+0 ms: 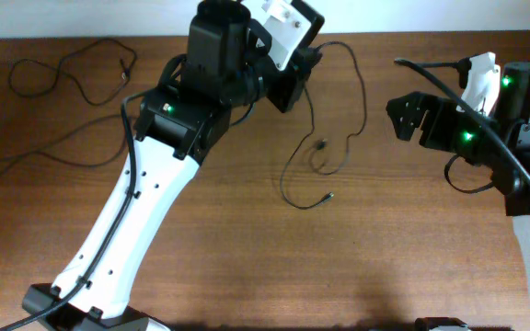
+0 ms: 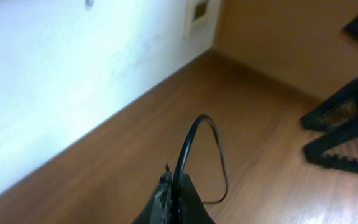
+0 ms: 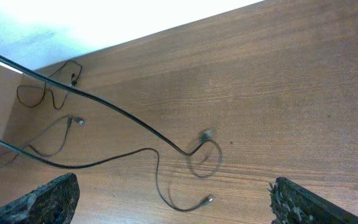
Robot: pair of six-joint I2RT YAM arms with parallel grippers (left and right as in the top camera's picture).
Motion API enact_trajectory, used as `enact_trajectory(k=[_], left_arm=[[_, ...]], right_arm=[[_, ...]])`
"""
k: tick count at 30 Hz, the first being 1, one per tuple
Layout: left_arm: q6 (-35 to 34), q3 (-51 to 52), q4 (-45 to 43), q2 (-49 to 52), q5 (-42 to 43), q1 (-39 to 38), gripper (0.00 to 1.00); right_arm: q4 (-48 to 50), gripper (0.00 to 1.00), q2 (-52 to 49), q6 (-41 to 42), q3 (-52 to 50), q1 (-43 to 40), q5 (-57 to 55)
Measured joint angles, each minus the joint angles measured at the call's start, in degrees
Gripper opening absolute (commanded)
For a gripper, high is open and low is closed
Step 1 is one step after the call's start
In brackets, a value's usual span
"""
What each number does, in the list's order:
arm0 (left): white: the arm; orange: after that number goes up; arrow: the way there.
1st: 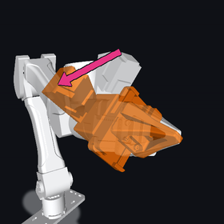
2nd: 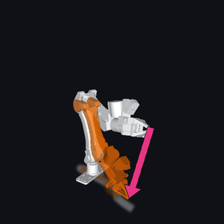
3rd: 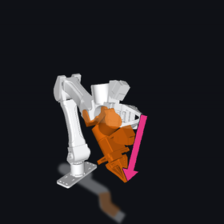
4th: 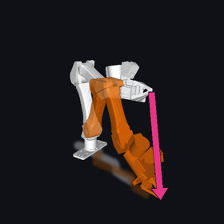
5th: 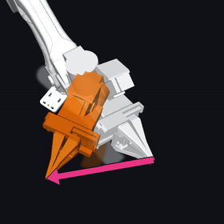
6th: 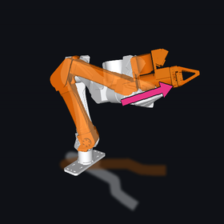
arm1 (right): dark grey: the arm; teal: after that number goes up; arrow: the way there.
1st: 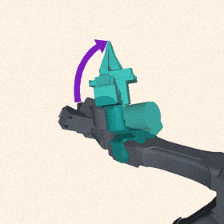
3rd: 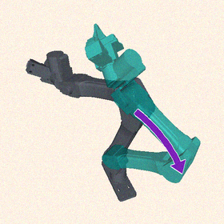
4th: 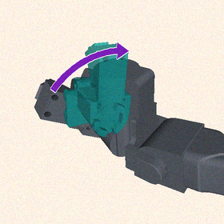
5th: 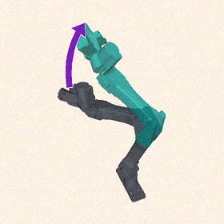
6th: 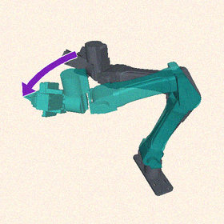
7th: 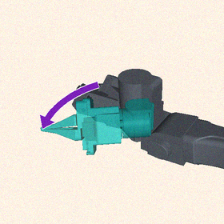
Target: Untangle cables
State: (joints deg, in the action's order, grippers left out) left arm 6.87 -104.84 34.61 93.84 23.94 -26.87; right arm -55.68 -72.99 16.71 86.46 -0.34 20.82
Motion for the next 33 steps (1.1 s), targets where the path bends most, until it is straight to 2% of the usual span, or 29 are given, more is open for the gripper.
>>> enact_trajectory(k=[6,12,23,29,33], left_arm=[[0.6,0.0,9.7,0.0,-8.6,0.0,0.00],[-5.0,0.0,14.6,-0.5,-17.1,2.5,0.00],[-10.4,0.0,31.1,-2.5,-20.0,24.9,0.02],[-10.9,0.0,36.3,-2.5,-20.2,34.6,0.00],[-9.9,0.0,40.6,-2.1,-23.0,38.4,0.00]], right_arm=[[-1.0,0.99,0.0,0.0,0.0,0.0,-0.7],[-2.6,0.99,-1.4,0.0,0.0,0.0,-1.4],[-2.7,0.99,-4.2,0.0,0.0,0.0,-1.5],[-2.6,0.99,-4.2,0.0,0.0,0.0,-1.5],[-2.0,0.98,-4.2,0.0,0.0,0.0,-1.5]])
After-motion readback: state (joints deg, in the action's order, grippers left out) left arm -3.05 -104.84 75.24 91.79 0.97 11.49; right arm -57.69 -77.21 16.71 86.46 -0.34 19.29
